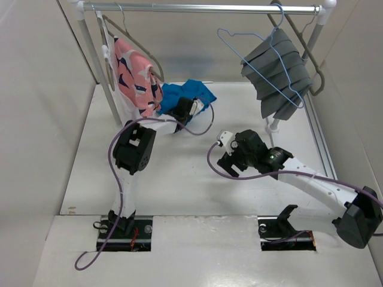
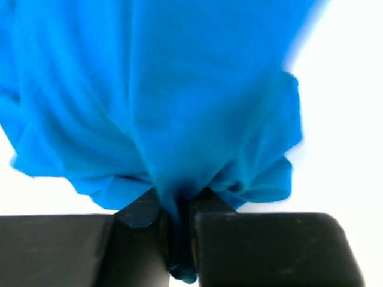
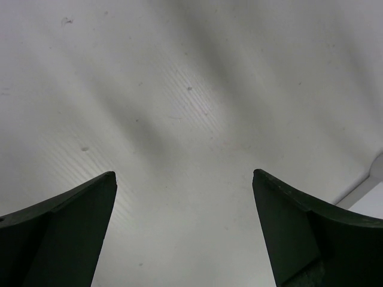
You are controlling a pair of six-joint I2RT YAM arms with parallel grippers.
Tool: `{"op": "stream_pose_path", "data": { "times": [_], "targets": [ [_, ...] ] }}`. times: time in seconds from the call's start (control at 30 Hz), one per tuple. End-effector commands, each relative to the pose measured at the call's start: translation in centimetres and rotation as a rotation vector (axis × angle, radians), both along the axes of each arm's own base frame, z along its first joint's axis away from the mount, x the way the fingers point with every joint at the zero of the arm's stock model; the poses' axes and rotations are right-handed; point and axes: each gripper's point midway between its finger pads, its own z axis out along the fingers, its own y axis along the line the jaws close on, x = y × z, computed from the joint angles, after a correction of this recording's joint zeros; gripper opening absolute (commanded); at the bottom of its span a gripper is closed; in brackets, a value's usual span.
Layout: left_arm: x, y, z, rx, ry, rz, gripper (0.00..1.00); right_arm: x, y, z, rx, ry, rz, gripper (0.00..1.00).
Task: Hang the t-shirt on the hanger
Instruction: Move the tshirt to the center of the board
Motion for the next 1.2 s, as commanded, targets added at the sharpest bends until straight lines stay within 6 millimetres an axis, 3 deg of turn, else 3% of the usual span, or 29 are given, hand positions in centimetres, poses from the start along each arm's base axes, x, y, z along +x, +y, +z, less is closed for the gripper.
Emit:
{"op": "stream_pose_path", "data": {
  "times": [0.0, 0.03, 0.07, 0.1, 0.13, 0.17, 0.2, 0.23, 0.27, 0.33, 0.37, 0.47, 0.5, 0.57, 0.63, 0.73, 0.77, 0.8, 0.87, 0.9, 0.97, 1.0, 1.03, 1.07, 1.1, 1.13, 1.17],
  "targets": [
    [-7.5, -2.2, 1.2, 0.083, 0.038, -0.31, 0.0, 1.7, 1.3, 3.1, 0.03, -0.085, 0.06, 1.0],
    [-9.4, -2.6, 1.4, 0.107, 0.028, -0.409, 0.0, 1.7, 1.3, 3.1, 0.03, -0.085, 0.06, 1.0],
    [-11.2, -3.2, 5.2, 0.096, -0.052, -0.511, 0.0, 2.0, 1.4, 4.3, 0.062, -0.112, 0.059, 1.0],
    [-13.9, -3.2, 4.9, 0.125, -0.02, -0.624, 0.0, 1.9, 1.4, 4.6, 0.076, -0.115, 0.05, 1.0],
    [-17.9, -3.7, 3.2, 0.141, 0.052, -0.84, 0.0, 2.0, 1.5, 5.2, 0.091, -0.133, 0.05, 1.0],
    [-20.3, -3.8, 3.5, 0.143, 0.083, -0.956, 0.0, 2.1, 1.2, 5.9, 0.11, -0.147, 0.034, 1.0],
    [-24.1, -2.3, 4.4, 0.148, 0.159, -1.063, 0.0, 2.0, 1.1, 6.2, 0.117, -0.155, 0.034, 1.0],
    [-27.1, -2.4, 4.5, 0.106, 0.203, -1.196, 0.0, 2.0, 1.1, 6.5, 0.123, -0.162, 0.034, 1.0],
    [-29.2, -1.5, 4.2, 0.152, 0.216, -1.328, 0.12, 2.1, 1.3, 6.7, 0.131, -0.173, 0.034, 1.0],
    [-32.6, -0.6, 5.7, 0.126, 0.194, -1.409, 0.54, 2.1, 1.1, 7.2, 0.131, -0.191, 0.044, 1.0],
    [-34.0, -0.6, 5.6, 0.092, 0.185, -1.439, 0.75, 2.2, 1.2, 6.9, 0.12, -0.188, 0.05, 1.0],
    [-33.8, -1.2, 8.5, -0.006, 0.034, -1.334, 0.89, 3.2, 2.1, 6.8, 0.09, -0.196, 0.097, 1.0],
    [-33.5, -1.1, 8.7, -0.033, 0.019, -1.278, 0.9, 3.3, 2.8, 6.8, 0.098, -0.191, 0.125, 1.0],
    [-32.1, -1.6, 10.8, -0.179, -0.03, -1.066, 0.91, 4.6, 4.3, 6.5, 0.088, -0.188, 0.167, 1.0],
    [-30.3, -0.7, 11.4, -0.212, -0.047, -0.873, 0.91, 5.9, 6.5, 6.5, 0.11, -0.193, 0.218, 1.0],
    [-28.0, 0.1, 10.0, -0.283, 0.001, -0.591, 0.8, 7.9, 8.7, 7.0, 0.123, -0.219, 0.264, 1.0],
    [-27.2, 0.4, 10.0, -0.301, 0.008, -0.526, 0.7, 9.2, 10.1, 7.2, 0.12, -0.223, 0.289, 1.0],
    [-26.4, 0.6, 9.0, -0.306, 0.054, -0.461, 0.66, 10.1, 10.7, 7.2, 0.112, -0.229, 0.298, 1.0],
    [-24.5, 1.1, 9.7, -0.38, 0.07, -0.327, 0.61, 11.5, 12.3, 6.9, 0.107, -0.226, 0.329, 1.0],
    [-24.1, 1.4, 8.9, -0.385, 0.106, -0.283, 0.6, 13.0, 13.7, 5.9, 0.093, -0.217, 0.348, 1.0],
    [-23.2, 2.5, 9.2, -0.409, 0.099, -0.166, 0.6, 14.1, 15.3, 4.4, 0.127, -0.176, 0.401, 1.0],
    [-22.7, 3.4, 9.2, -0.41, 0.085, -0.106, 0.62, 15.3, 15.6, 1.4, 0.125, -0.119, 0.405, 1.0],
    [-22.5, 3.6, 10.4, -0.428, 0.038, -0.087, 0.63, 16.3, 16.5, 1.6, 0.158, -0.124, 0.422, 1.0],
    [-22.8, 4.5, 10.0, -0.422, 0.032, -0.068, 0.66, 16.6, 17.1, 0.8, 0.189, -0.1, 0.45, 1.0],
    [-23.0, 4.6, 10.6, -0.437, 0.005, -0.074, 0.68, 17.1, 17.2, -1.7, 0.183, -0.05, 0.44, 1.0],
    [-23.4, 4.8, 12.3, -0.472, -0.059, -0.088, 0.71, 17.6, 17.8, -1.6, 0.194, -0.054, 0.447, 1.0],
    [-24.1, 5.3, 11.8, -0.466, -0.063, -0.094, 0.73, 18.0, 18.0, -2.2, 0.185, -0.055, 0.456, 1.0]
  ]
}}
